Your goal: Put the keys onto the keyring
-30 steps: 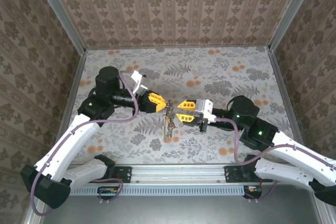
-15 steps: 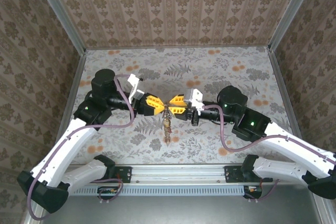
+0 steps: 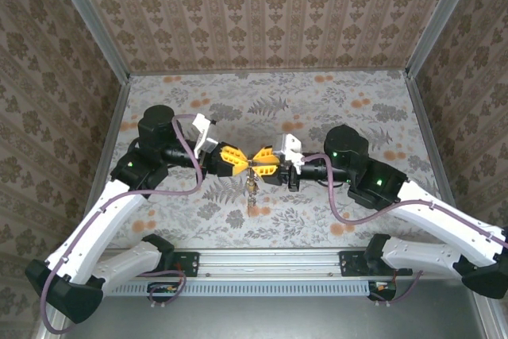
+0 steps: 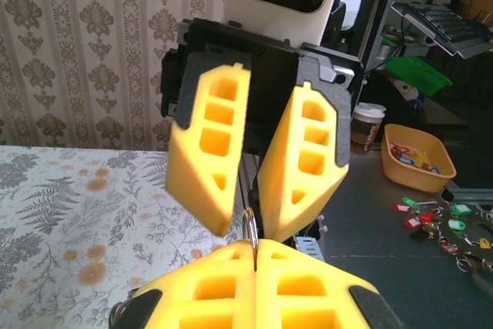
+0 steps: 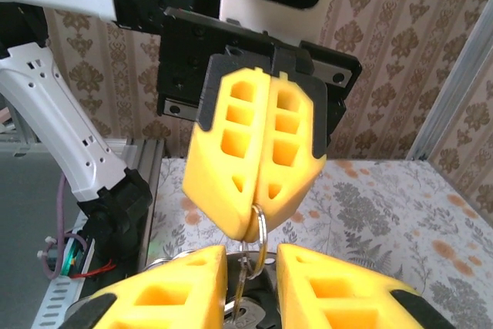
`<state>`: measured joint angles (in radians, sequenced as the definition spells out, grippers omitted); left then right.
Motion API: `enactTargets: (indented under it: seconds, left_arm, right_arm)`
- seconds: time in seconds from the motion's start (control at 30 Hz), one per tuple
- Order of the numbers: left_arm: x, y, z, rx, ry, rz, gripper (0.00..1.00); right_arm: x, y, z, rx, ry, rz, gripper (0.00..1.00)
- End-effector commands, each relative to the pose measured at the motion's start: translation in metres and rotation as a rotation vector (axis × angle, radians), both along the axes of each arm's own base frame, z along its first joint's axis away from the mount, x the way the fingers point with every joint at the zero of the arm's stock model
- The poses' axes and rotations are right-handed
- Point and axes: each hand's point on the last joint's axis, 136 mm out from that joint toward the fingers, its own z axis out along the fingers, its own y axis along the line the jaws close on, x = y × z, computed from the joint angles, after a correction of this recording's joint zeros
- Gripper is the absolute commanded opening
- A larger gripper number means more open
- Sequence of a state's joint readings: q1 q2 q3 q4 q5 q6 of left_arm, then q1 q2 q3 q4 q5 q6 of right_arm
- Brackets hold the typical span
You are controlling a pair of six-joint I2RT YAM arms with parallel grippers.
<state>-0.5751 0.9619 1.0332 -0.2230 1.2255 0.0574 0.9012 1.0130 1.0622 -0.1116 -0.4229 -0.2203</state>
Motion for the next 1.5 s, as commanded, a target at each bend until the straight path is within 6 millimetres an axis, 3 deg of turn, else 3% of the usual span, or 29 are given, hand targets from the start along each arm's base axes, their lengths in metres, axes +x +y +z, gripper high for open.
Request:
enactTargets:
  seconds: [0.0, 0.13, 0.23, 0.43, 0.53, 0.63, 0.97, 1.2, 1.3, 1.47]
  left_arm:
    - [-0.01, 0.003, 0.008, -0.027, -0.048, -0.036, 0.0]
    - [-0.01, 0.003, 0.009, -0.03, -0.053, -0.037, 0.0]
    - [-0.01, 0.003, 0.009, -0.031, -0.054, -0.034, 0.0]
    - [0.003, 0.005, -0.006, 0.089, -0.065, 0.094, 0.01]
    - [0.008, 0.008, -0.011, 0.161, -0.099, 0.158, 0.2]
    - [0.015, 0.005, -0.015, 0.22, -0.137, 0.198, 0.26]
    - [0.032, -0.016, -0.032, 0.299, -0.164, 0.212, 0.26]
    - [0.034, -0.017, -0.033, 0.307, -0.181, 0.223, 0.25]
    - [0.033, -0.016, -0.034, 0.312, -0.186, 0.227, 0.18]
    - [0.034, -0.016, -0.041, 0.341, -0.206, 0.243, 0.18]
  right_arm:
    - [0.0, 0.001, 0.011, 0.019, 0.023, 0.014, 0.24]
    - [0.0, 0.001, 0.013, 0.026, 0.03, 0.024, 0.13]
    - [0.0, 0.001, 0.013, 0.021, 0.03, 0.024, 0.0]
    - [0.008, -0.007, 0.012, -0.079, -0.031, -0.035, 0.0]
    - [0.018, -0.011, 0.002, -0.184, -0.079, -0.091, 0.0]
    - [0.026, -0.01, -0.008, -0.269, -0.114, -0.128, 0.0]
    - [0.029, -0.003, -0.011, -0.34, -0.166, -0.118, 0.0]
    - [0.02, 0.001, -0.007, -0.305, -0.153, -0.068, 0.0]
    - [0.015, 0.001, -0.005, -0.289, -0.148, -0.052, 0.0]
    - [0.009, -0.002, 0.001, -0.264, -0.148, -0.037, 0.0]
